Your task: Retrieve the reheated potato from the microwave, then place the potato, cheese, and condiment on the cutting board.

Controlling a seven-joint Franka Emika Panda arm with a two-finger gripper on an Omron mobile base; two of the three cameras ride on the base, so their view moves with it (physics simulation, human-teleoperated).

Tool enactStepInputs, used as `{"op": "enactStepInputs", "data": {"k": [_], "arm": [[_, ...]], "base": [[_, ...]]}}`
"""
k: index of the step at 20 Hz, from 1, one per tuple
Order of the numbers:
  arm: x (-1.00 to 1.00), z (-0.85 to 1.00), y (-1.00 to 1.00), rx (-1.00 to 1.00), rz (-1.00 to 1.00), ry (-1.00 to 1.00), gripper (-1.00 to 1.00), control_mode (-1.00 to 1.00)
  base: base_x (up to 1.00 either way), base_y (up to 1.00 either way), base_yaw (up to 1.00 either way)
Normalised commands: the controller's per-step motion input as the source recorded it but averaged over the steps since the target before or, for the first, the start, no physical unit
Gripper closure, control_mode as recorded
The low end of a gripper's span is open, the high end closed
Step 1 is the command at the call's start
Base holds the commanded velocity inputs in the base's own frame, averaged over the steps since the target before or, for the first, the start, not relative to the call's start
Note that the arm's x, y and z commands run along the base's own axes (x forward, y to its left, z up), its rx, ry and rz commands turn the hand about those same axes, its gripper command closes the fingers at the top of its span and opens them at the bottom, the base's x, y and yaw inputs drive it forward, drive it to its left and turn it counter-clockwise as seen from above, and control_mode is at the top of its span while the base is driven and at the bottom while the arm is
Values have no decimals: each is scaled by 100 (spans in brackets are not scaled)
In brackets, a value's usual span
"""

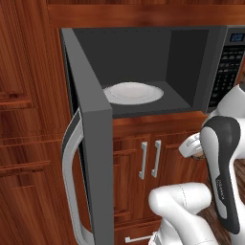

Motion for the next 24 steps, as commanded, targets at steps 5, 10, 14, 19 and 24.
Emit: {"op": "enactStepInputs", "data": {"k": [5,10,14,19,24], "arm": [[0,0,0,0,0,0,100,-100],[0,0,0,0,0,0,100,100],[0,0,0,0,0,0,100,100],[0,0,0,0,0,0,100,100],[0,0,0,0,0,0,100,100]], "base": [[0,0,0],[0,0,0],[0,0,0],[0,0,0],[-13,0,0]]}}
